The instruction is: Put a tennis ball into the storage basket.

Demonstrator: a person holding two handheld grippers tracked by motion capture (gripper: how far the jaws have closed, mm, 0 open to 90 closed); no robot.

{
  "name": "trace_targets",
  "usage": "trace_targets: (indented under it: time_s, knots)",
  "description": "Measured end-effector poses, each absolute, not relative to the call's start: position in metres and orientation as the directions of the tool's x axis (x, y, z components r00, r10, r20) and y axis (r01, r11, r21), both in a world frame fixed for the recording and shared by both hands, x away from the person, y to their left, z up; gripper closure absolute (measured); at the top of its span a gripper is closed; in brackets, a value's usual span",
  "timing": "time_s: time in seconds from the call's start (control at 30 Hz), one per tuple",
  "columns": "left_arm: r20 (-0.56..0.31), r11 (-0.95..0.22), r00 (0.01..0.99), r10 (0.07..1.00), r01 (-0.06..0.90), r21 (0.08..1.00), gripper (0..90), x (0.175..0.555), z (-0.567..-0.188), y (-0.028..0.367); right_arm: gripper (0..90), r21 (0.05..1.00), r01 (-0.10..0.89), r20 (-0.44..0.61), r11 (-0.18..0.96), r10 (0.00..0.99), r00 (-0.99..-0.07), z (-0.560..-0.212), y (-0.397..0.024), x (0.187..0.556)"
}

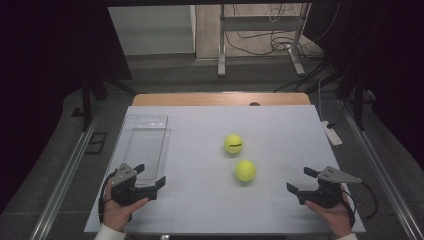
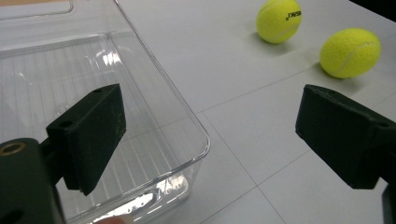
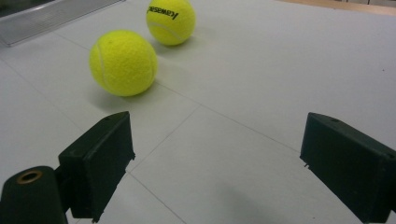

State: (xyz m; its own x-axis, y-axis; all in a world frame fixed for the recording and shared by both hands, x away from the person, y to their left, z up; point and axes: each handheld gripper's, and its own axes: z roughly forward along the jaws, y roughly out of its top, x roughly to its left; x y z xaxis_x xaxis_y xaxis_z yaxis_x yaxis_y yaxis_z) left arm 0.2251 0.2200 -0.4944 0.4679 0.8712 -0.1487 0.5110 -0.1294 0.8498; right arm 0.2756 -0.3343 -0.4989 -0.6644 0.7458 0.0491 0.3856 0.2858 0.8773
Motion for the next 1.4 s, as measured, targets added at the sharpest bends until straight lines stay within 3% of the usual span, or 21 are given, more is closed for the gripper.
trace_targets:
  time_s: [1.4]
  knots:
    - [-0.135,-0.171,0.525,0.840,0.494,0.852,9.9,0.234,-0.474,0.200,10.8,0.882,0.381,0.046,0.278,0.754,-0.656,-0.497,-0.336,0.274]
